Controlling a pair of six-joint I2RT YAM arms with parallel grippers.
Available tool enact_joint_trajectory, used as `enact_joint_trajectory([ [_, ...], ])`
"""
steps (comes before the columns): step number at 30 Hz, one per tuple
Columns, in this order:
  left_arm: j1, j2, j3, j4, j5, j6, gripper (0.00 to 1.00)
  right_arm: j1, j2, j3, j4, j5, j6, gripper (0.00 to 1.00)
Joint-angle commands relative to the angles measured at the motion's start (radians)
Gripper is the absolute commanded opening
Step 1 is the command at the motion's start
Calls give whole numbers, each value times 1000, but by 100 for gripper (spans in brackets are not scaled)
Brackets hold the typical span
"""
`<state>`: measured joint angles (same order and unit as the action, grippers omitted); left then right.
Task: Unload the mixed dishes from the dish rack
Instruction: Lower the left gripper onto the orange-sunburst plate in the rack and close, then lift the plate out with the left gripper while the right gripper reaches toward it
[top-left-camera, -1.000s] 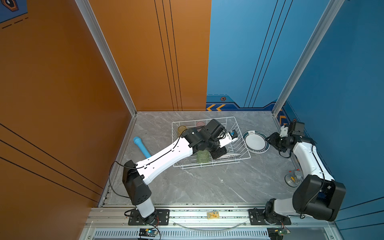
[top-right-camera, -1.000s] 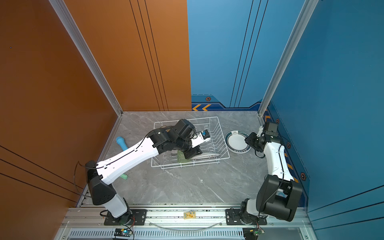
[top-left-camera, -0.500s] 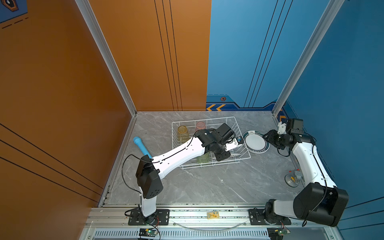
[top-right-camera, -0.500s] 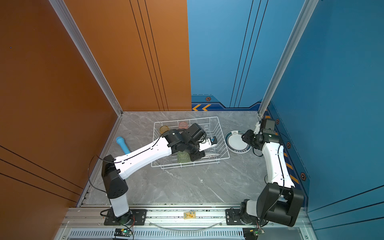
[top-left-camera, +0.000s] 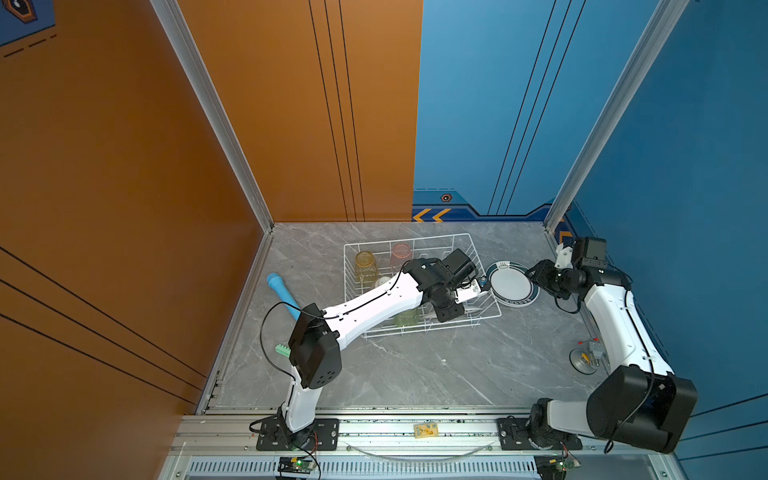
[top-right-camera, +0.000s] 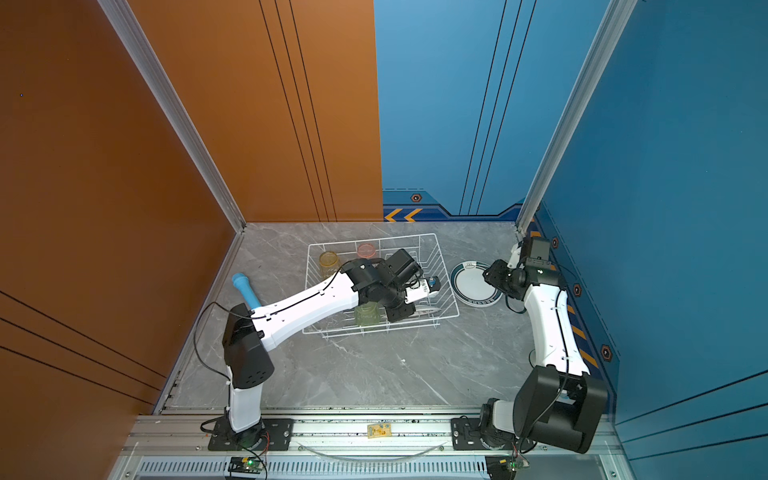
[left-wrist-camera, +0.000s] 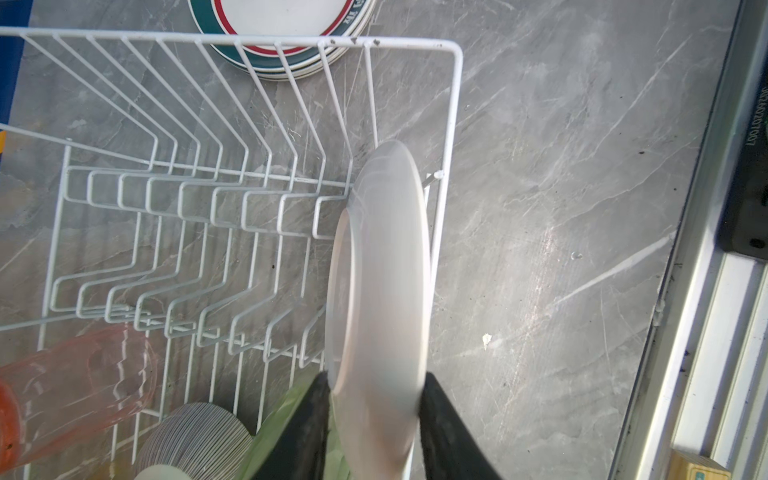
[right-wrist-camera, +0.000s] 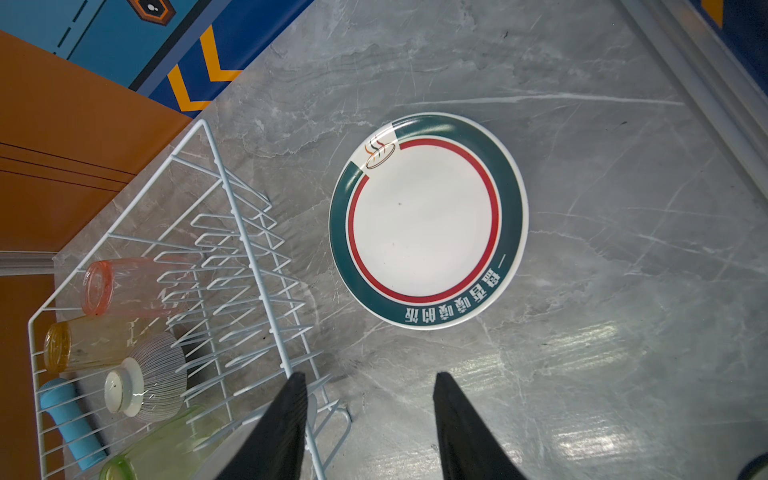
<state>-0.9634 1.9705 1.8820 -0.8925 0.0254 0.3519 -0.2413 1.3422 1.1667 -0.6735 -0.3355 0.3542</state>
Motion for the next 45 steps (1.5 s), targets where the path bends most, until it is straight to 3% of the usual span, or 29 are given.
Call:
enact_joint_trajectory([
  [1, -9, 22, 35, -33, -6, 13, 37, -4, -23, 15, -28, 14, -24, 48],
  [16, -7, 79, 61, -34, -109, 12, 30, -12, -32, -1, -26, 15, -30, 49],
  [35, -28, 120, 112, -32, -324, 8, 17, -18, -42, -32, -17, 9, -36, 49],
  [45, -28, 99, 111, -31, -325, -5, 5, -19, -48, -33, -13, 6, -35, 49],
])
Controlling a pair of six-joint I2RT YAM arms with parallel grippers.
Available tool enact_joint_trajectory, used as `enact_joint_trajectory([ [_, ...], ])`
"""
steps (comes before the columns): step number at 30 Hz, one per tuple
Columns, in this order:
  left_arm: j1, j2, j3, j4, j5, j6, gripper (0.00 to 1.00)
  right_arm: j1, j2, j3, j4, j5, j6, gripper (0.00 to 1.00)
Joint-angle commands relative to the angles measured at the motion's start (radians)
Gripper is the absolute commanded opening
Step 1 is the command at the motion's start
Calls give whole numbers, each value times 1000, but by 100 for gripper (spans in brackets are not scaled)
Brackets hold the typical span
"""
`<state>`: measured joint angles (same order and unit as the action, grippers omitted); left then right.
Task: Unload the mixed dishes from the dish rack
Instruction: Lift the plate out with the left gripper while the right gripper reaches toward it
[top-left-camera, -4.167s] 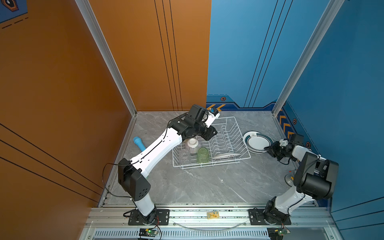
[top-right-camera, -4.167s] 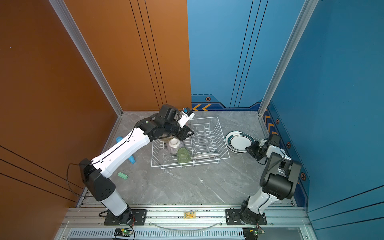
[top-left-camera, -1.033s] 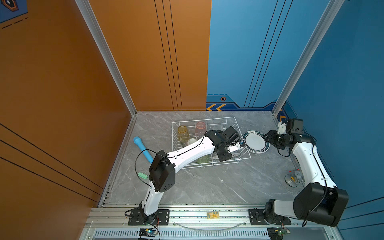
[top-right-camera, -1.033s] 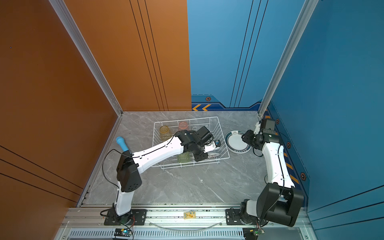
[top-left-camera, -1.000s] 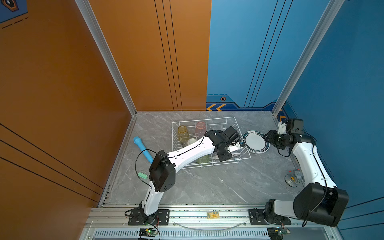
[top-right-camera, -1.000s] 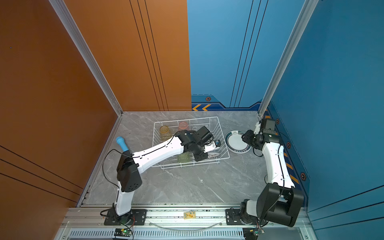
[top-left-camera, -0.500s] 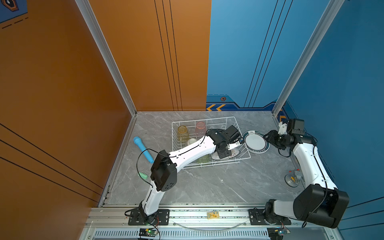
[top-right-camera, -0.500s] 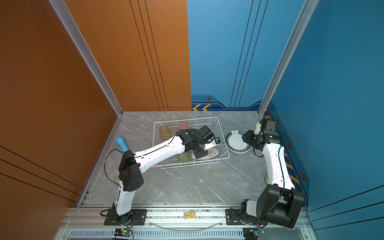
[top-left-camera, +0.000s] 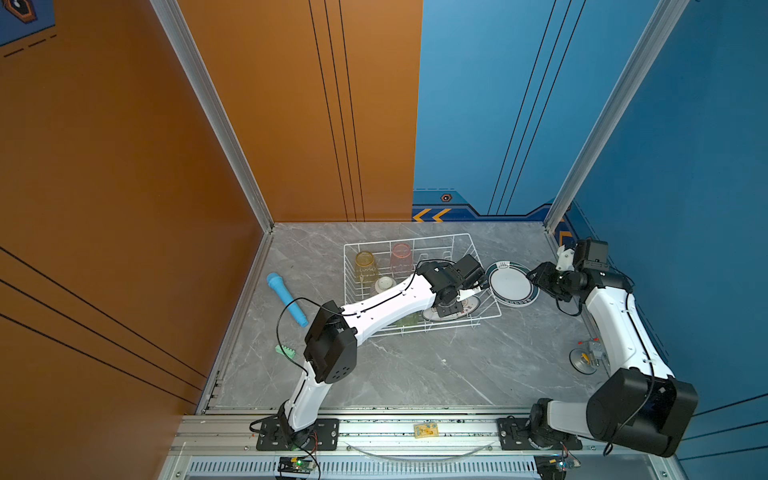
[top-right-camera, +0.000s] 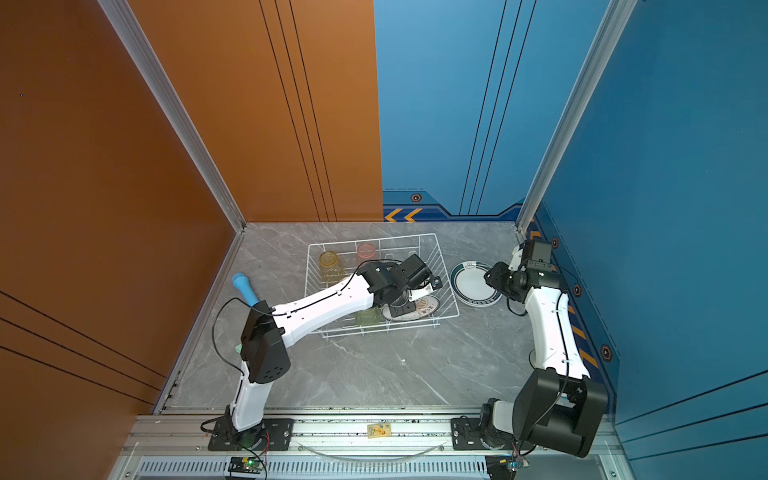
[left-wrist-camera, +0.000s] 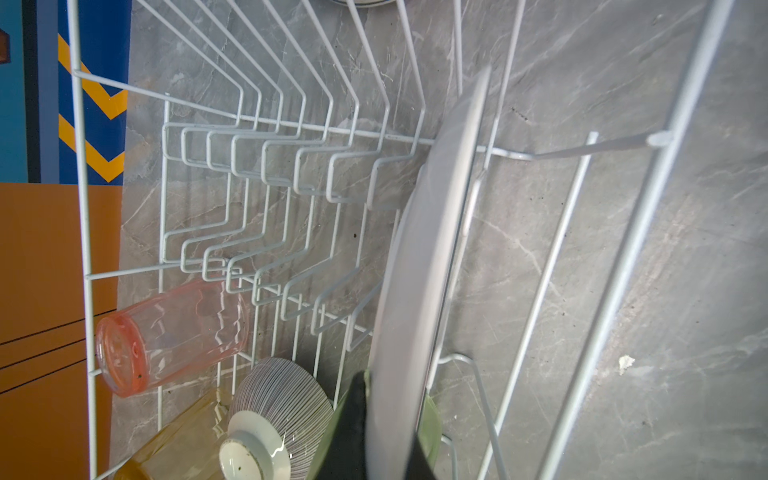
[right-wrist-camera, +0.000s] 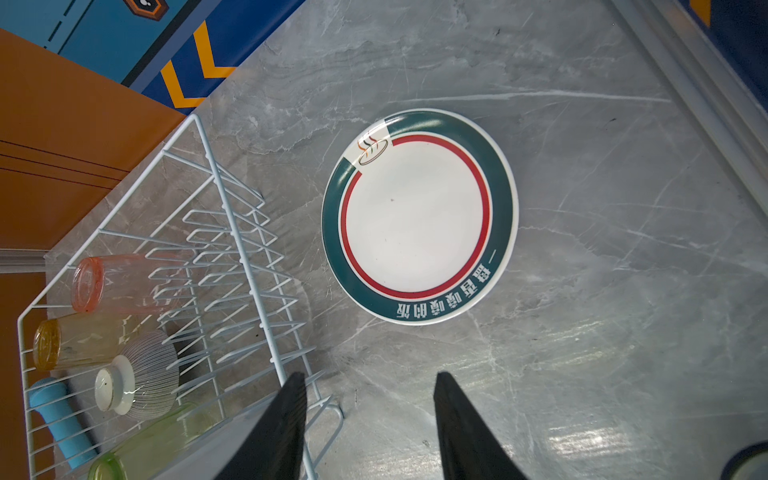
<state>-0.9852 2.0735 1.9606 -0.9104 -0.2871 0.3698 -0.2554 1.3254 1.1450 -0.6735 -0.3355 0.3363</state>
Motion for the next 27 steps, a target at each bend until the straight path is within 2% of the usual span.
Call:
enact_joint_trajectory([
  [1, -5, -8, 32, -14, -11, -27, 5, -6, -33, -11, -13, 5, -16, 49],
  [27, 47, -169, 52, -14, 143, -108, 2, -5, -47, -4, 1, -28, -8, 49],
])
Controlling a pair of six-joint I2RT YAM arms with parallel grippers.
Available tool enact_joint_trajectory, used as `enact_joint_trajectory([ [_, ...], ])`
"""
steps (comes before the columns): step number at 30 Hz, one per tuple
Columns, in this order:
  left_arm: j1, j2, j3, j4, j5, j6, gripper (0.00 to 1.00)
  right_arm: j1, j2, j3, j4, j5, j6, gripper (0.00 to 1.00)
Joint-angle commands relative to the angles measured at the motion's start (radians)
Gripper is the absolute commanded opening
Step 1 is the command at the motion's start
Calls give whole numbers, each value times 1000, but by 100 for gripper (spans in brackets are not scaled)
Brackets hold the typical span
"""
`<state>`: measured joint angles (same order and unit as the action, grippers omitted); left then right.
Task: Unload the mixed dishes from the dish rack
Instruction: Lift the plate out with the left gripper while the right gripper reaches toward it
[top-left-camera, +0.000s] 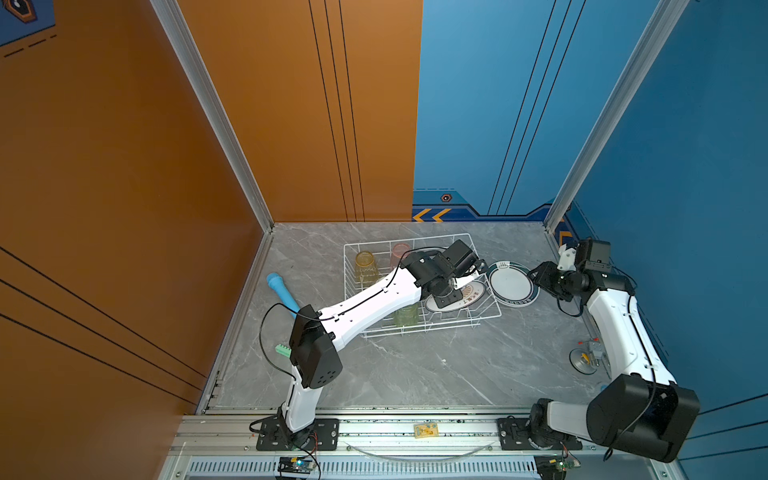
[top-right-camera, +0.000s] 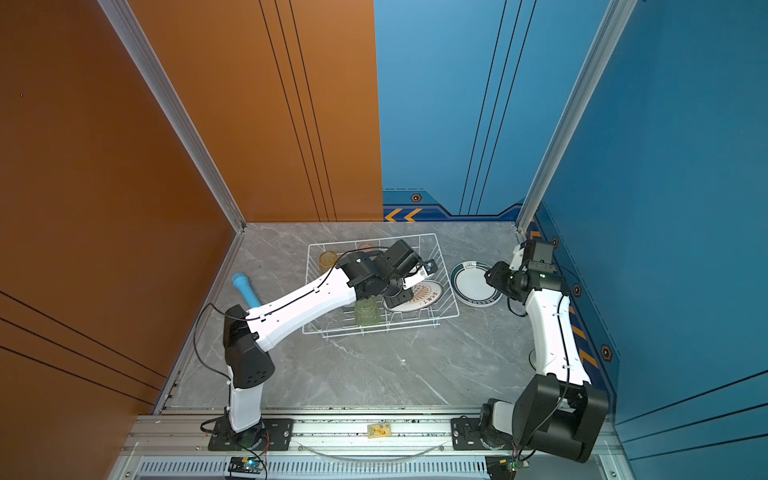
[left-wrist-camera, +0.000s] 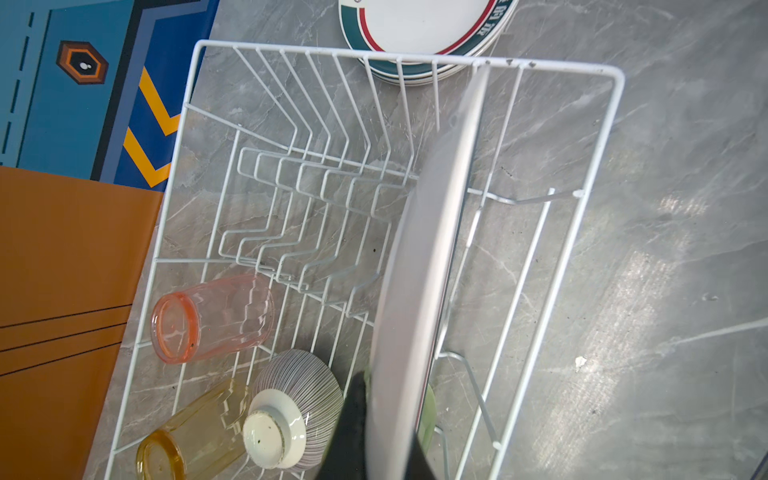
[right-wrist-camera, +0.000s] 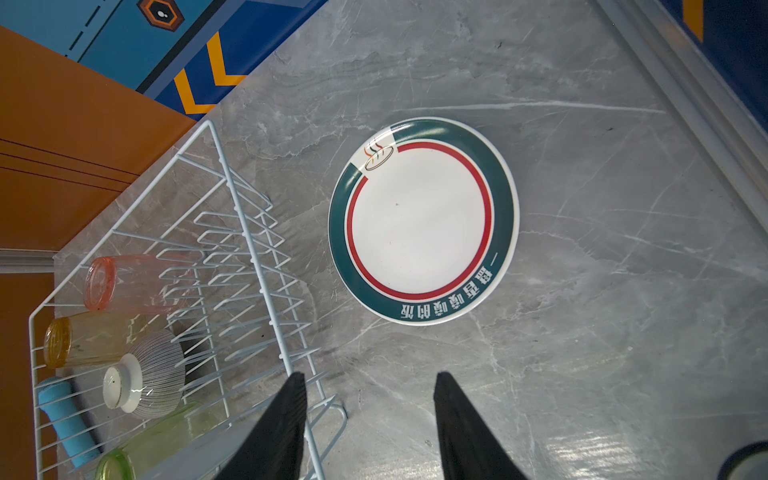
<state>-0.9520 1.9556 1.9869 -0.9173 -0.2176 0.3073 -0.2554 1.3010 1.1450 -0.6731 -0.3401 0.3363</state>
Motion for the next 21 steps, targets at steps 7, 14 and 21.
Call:
enact_joint_trajectory([
  [7, 70, -103, 27, -2, 164, -99, 2, -3, -57, -36, 75, -147, -7, 49],
  [14, 167, -187, -50, 130, 360, -210, 2, 12, -118, -103, 233, -347, 17, 50],
  [21, 296, -285, -257, 491, 644, -452, 2, 89, -143, -139, 351, -543, 26, 42],
])
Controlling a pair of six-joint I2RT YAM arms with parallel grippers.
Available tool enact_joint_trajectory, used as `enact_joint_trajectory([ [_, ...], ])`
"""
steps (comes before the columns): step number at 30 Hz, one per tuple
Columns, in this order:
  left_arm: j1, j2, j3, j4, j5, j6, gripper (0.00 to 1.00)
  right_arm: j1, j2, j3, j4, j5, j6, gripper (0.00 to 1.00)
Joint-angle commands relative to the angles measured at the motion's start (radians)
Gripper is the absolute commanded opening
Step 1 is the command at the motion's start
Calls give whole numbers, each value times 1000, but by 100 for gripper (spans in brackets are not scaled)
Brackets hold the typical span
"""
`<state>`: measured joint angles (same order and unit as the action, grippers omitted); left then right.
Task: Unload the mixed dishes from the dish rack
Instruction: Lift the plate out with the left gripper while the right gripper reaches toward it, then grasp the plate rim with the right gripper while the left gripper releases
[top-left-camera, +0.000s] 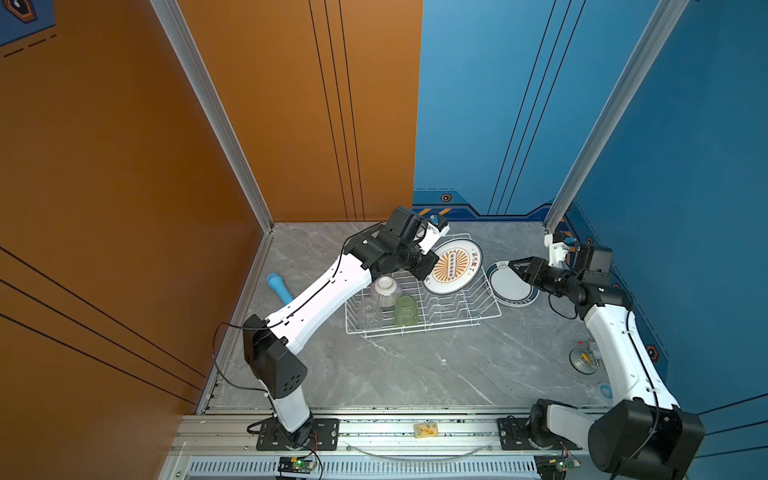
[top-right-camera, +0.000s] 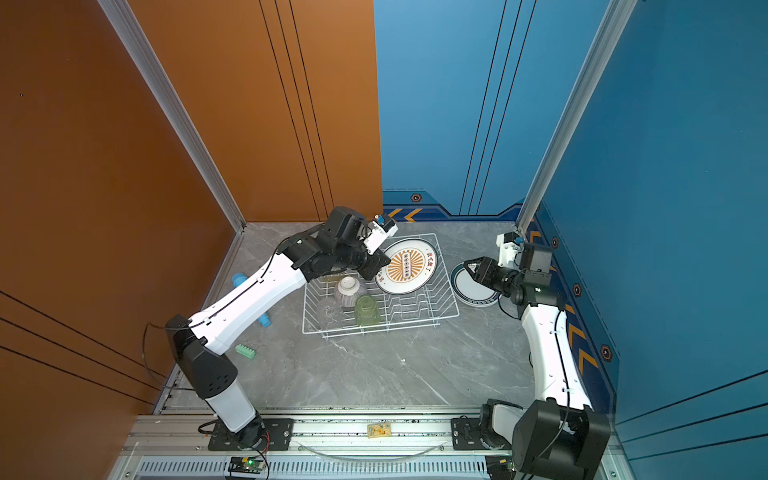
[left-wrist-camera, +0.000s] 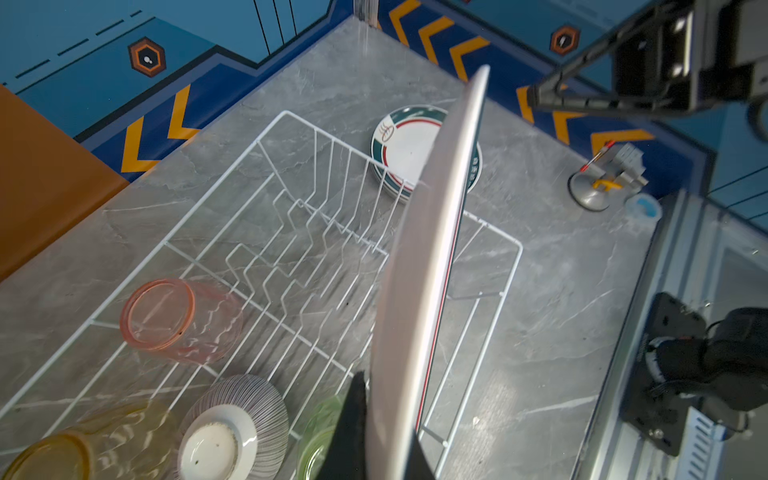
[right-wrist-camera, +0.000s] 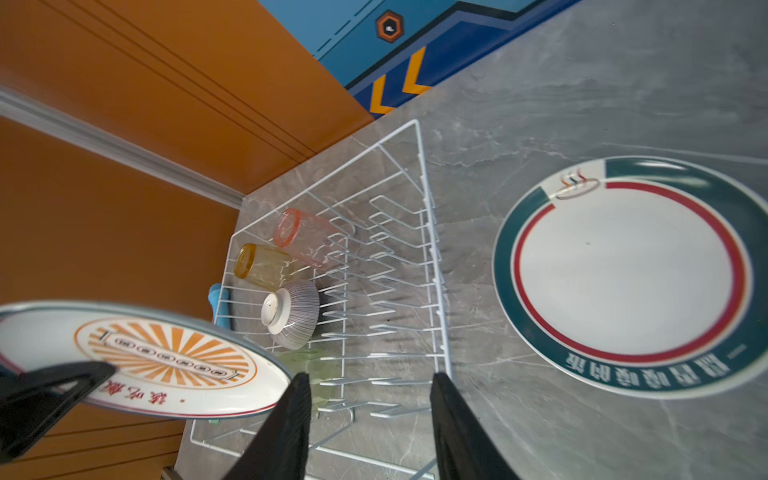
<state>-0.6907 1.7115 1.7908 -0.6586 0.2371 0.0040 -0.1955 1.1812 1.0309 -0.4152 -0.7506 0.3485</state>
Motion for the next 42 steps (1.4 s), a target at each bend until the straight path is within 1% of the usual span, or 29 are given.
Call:
enact_joint_trajectory([
  [1, 48, -49, -85, 283, 221, -184, 2, 42, -24, -33, 114, -158, 21, 41],
  [6, 102, -59, -175, 510, 351, -350, 2, 87, -42, -96, 268, -248, 111, 35],
  [11, 135, -52, -231, 655, 423, -472, 2, 107, -52, -157, 453, -297, 235, 33],
  [13, 142, -46, -250, 716, 447, -521, 2, 113, -50, -164, 487, -296, 258, 34],
  [16, 147, -31, -261, 778, 477, -582, 2, 117, -44, -168, 509, -287, 274, 39],
  [23, 145, 14, -272, 901, 531, -696, 2, 119, -27, -186, 628, -282, 353, 39],
  [28, 136, 44, -269, 923, 545, -731, 1, 119, -9, -202, 771, -278, 446, 37],
  [34, 118, 71, -261, 943, 557, -752, 1, 119, 23, -204, 886, -265, 523, 34],
  [42, 101, 106, -257, 993, 567, -792, 1, 121, 60, -209, 991, -263, 599, 26],
])
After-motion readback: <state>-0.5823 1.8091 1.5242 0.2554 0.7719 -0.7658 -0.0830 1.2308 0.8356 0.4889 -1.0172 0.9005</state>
